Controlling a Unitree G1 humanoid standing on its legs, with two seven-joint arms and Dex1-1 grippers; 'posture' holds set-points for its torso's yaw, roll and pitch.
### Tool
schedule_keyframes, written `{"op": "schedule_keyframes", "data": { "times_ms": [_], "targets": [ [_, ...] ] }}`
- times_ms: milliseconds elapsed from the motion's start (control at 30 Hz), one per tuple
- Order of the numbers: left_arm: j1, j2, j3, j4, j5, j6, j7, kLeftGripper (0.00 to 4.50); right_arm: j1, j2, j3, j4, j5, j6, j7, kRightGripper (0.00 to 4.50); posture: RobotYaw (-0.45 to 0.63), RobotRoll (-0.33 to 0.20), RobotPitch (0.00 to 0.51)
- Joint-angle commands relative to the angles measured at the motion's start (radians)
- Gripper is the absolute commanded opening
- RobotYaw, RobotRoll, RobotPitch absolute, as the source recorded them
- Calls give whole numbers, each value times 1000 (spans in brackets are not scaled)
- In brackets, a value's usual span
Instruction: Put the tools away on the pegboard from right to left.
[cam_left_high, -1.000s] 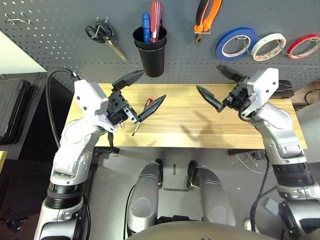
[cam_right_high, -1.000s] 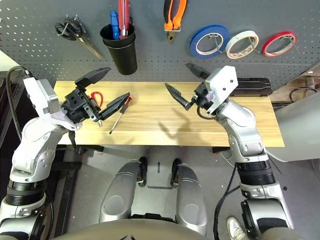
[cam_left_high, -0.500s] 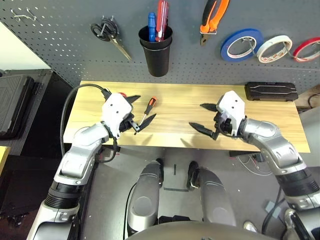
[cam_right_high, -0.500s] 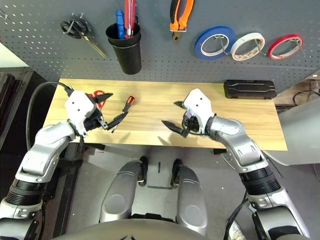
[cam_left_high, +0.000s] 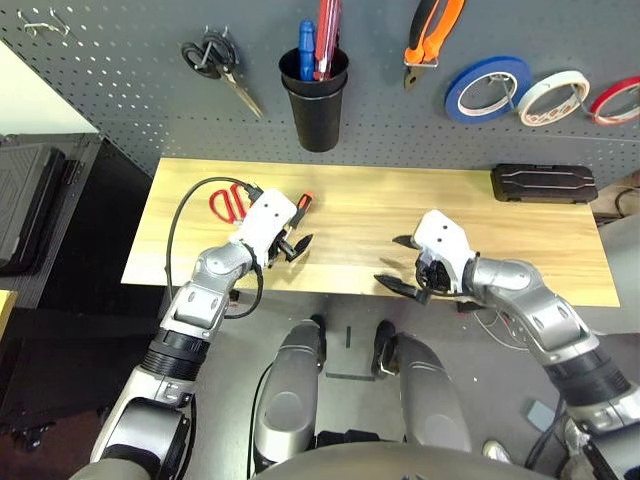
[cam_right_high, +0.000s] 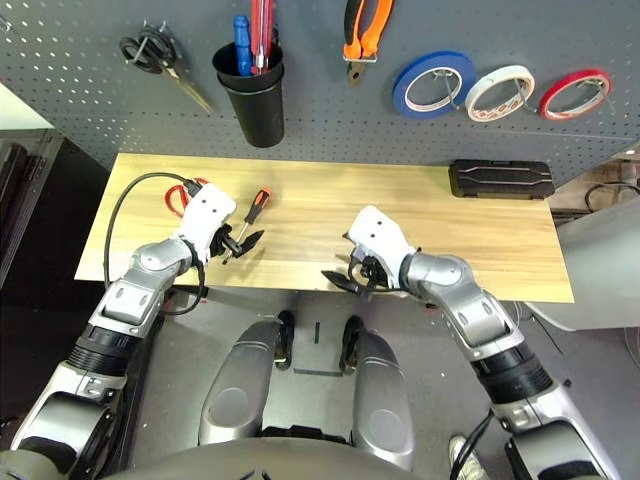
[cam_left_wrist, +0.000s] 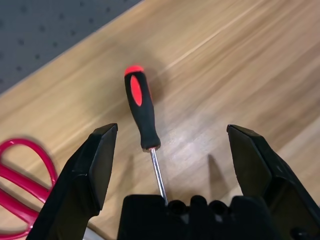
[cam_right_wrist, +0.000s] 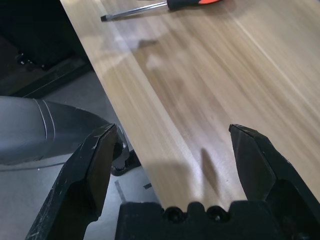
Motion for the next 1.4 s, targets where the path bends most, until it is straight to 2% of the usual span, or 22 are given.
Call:
{"op": "schedule_keyframes", "data": {
  "times_ms": [33, 233, 500, 667, 767, 1033, 1067, 1200, 1333, 1400],
  "targets": [
    [-21, -47, 5, 114, 18, 12, 54, 4500, 38, 2, 17, 3, -21, -3, -4, 4476, 195, 0, 354],
    [-138, -109, 51, 328, 17, 20, 132, 4500, 57, 11, 22, -9, -38, -2, -9, 4476, 174, 0, 363],
    [-287, -142, 78, 591, 21, 45, 166, 4500, 72, 13, 28, -29, -50, 4, -12, 4476, 146, 0, 379],
    [-340, -159, 77, 696, 24, 41, 154, 4500, 76, 10, 25, -46, -52, 14, -13, 4476, 127, 0, 384],
    [-356, -168, 70, 732, 26, 37, 127, 3942, 84, 3, 22, -55, -55, 16, -12, 4500, 119, 0, 383],
    [-358, -179, 75, 718, 21, 85, 113, 758, 87, 2, 14, -55, -56, -8, -11, 4500, 129, 0, 378],
    [-351, -179, 80, 696, 16, 96, 112, 551, 85, 3, 13, -51, -55, -13, -11, 4500, 134, 0, 376],
    [-304, -178, 96, 565, -6, 166, 99, 552, 74, 8, 5, -33, -50, -40, -8, 4500, 155, 0, 367],
    [-192, -194, 149, 256, -58, 321, 128, 552, 71, 8, -42, -6, -18, -84, 3, 4500, 180, 0, 355],
    [-130, -214, 171, 122, -68, 318, 162, 552, 70, 13, -69, 15, 6, -99, 10, 4500, 198, 0, 346]
  ]
}}
